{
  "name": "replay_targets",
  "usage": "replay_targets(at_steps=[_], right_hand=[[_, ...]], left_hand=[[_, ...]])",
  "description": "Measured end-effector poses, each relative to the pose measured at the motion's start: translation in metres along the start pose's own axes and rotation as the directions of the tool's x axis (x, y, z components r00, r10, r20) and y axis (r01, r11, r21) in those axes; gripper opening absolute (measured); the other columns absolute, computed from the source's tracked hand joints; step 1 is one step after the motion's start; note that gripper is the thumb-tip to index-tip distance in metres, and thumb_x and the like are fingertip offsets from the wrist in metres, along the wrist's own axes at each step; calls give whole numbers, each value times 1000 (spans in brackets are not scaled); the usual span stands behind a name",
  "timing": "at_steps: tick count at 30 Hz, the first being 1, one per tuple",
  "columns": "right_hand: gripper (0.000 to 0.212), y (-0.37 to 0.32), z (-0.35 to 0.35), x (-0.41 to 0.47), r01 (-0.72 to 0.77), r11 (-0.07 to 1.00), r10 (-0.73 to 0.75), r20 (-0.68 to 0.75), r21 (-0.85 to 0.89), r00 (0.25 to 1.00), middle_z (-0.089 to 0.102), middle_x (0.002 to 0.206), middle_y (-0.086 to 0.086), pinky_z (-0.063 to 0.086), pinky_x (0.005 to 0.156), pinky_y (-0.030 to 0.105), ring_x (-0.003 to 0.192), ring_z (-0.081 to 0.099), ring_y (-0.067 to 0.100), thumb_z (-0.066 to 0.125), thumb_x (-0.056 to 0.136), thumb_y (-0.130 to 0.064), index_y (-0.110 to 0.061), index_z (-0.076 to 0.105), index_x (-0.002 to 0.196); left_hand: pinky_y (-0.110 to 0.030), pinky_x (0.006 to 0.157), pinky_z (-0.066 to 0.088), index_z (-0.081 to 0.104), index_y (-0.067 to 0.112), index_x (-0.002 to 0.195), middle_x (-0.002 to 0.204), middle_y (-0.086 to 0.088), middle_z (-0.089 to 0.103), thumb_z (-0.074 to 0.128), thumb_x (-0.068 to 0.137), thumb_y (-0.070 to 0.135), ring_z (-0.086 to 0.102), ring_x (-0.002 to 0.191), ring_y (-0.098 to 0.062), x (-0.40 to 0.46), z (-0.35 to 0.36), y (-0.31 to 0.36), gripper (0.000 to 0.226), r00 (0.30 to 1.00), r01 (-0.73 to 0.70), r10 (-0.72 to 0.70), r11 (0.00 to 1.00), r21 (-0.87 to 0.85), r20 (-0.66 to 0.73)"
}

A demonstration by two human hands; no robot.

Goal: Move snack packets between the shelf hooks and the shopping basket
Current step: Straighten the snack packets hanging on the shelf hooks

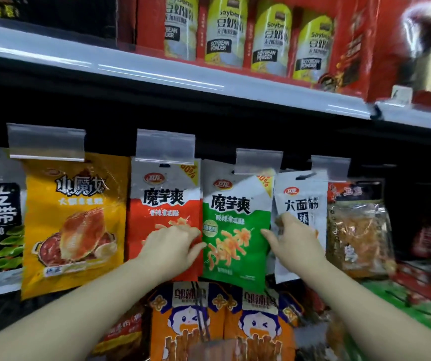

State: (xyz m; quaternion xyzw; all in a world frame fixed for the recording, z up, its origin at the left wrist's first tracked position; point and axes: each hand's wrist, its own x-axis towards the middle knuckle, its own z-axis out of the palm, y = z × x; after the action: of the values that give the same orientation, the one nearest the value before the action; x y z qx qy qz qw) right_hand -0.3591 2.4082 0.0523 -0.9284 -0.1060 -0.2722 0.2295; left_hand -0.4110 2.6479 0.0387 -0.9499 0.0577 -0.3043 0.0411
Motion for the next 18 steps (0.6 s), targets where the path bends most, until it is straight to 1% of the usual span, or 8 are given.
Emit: replay_targets(at_steps=[2,4,7,10,12,15,16,18], right_hand=[[45,8,6,11,-17,992,16,13,127,1000,64,113,1,49,81,33,94,62,24,58,87,-51,-16,53,114],[51,16,15,24,-5,984,-4,54,177,999,64,119,1,43,79,28,105,59,22,59,85,-52,-16,58,121],[53,25,29,44,21,933,-74,134,360,988,61,126,4,46,92,29,116,55,24,64,83,-48,-13,61,123],[38,30,32,58,-1,864,-126,217,504,968,63,121,2,48,90,25,107,60,21,62,90,-30,-10,61,122],[25,33,28,66,21,843,-170,230,538,958,67,108,3,52,79,24,91,64,20,57,94,-21,-9,63,115],[12,44,18,77,14,800,-208,254,600,945,71,92,4,55,81,44,87,68,31,53,96,-14,-18,62,101],[12,48,16,80,11,787,-225,271,616,936,71,89,0,56,79,44,84,69,28,53,96,-13,-17,62,103],[14,55,9,83,4,757,-262,299,653,918,70,86,-5,57,71,31,76,69,16,53,95,-12,-17,61,105]], left_hand=[[-29,75,54,51,31,131,127,9,58,38,96,53,61,105,-14,9,5,15,43,998,55,-57,996,-69,-25],[-26,74,54,46,31,137,133,12,53,39,97,50,60,108,-11,20,10,27,45,993,102,-108,989,-109,-48],[-31,78,57,44,32,140,138,13,48,40,97,48,57,114,-12,30,15,37,45,980,179,-186,980,-90,-74],[-34,79,55,45,35,138,135,13,51,39,97,48,59,113,-15,35,18,45,43,951,296,-297,955,-23,-88],[-35,79,55,50,34,134,129,11,56,41,97,46,60,110,-16,38,21,46,40,930,357,-355,934,-3,-93],[-35,78,54,58,30,127,120,7,62,44,95,48,61,107,-19,41,23,42,39,897,431,-431,902,-21,-98],[-35,79,54,59,28,126,120,6,62,45,93,50,61,107,-20,41,23,40,41,886,452,-454,891,-37,-100],[-36,83,53,58,30,126,124,5,62,46,92,51,60,111,-20,39,22,37,42,865,490,-494,869,-65,-90]])
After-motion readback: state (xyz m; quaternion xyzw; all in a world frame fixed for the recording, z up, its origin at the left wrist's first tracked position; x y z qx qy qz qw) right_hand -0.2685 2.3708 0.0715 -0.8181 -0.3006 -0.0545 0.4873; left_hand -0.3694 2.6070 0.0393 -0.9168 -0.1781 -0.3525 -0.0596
